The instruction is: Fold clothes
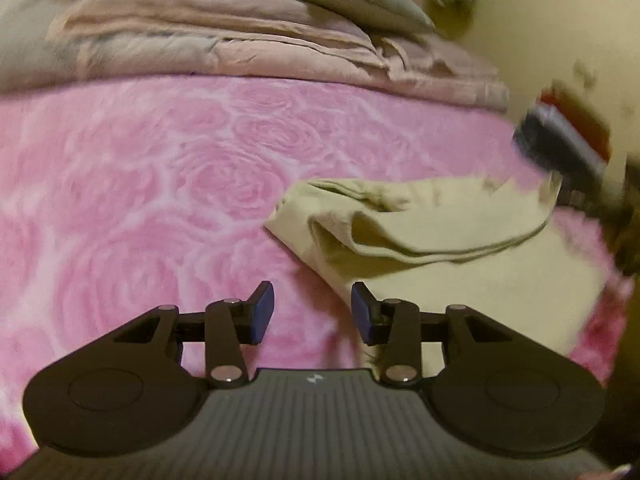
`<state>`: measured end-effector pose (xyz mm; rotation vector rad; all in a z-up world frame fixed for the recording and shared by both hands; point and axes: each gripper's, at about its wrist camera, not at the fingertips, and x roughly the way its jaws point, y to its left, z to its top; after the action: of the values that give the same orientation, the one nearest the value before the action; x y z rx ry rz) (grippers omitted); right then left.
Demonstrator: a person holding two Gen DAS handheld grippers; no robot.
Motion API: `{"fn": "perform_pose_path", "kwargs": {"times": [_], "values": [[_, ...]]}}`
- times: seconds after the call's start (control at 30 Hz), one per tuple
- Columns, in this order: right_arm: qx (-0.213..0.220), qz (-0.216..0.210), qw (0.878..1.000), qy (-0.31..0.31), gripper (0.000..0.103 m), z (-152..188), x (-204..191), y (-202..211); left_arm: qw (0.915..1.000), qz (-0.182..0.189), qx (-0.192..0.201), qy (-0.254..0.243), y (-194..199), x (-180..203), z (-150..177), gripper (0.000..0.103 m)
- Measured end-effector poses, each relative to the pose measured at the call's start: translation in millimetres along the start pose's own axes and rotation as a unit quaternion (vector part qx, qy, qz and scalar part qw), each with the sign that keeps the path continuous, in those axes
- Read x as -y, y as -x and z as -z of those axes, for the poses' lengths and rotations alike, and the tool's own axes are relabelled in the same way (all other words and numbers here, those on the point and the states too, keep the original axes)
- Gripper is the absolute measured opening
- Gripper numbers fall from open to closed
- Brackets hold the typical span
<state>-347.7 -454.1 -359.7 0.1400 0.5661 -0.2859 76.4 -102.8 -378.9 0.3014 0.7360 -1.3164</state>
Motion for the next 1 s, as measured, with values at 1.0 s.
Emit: {"fn": "perform_pose_path", "kwargs": {"times": [1.0], "values": [[-0.032, -0.032, 0.968, -0.249, 0.024, -13.2, 57.1, -30.0, 0.9706, 0.055, 0.031, 0.232, -49.0, -42.0, -26.1, 0.014]]}}
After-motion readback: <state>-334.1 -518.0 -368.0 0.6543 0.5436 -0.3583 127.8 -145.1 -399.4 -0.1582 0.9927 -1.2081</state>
